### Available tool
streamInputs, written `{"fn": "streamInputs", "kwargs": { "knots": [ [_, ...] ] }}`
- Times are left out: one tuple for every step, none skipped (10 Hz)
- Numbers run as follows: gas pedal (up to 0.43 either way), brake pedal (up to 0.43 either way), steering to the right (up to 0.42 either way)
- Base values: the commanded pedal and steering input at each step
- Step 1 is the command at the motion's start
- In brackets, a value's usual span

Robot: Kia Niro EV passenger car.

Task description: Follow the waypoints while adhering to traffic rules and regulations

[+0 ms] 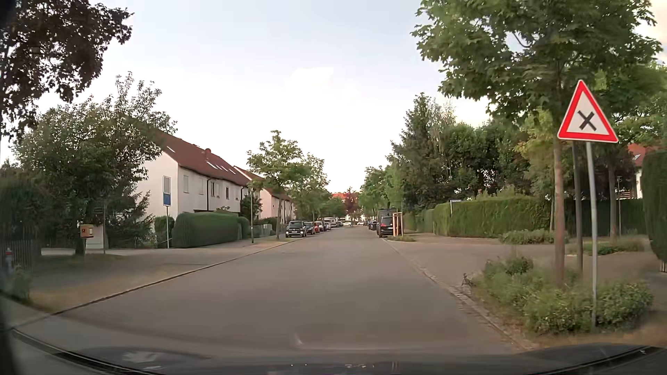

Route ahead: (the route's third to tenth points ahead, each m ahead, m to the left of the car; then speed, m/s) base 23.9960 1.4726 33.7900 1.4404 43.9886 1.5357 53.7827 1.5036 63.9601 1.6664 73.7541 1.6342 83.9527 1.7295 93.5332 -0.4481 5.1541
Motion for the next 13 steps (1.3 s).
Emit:
{"fn": "streamInputs", "kwargs": {
  "knots": [
    [0.0, 0.183, 0.002],
    [0.0, 0.207, 0.003],
    [0.0, 0.213, 0.002],
    [0.0, 0.207, 0.003],
    [0.0, 0.207, 0.003],
    [0.0, 0.189, 0.005],
    [0.0, 0.146, 0.009],
    [0.0, 0.152, 0.01],
    [0.0, 0.152, 0.01],
    [0.0, 0.165, 0.006],
    [0.0, 0.159, 0.003],
    [0.0, 0.152, 0.005],
    [0.0, 0.146, 0.009]
  ]
}}
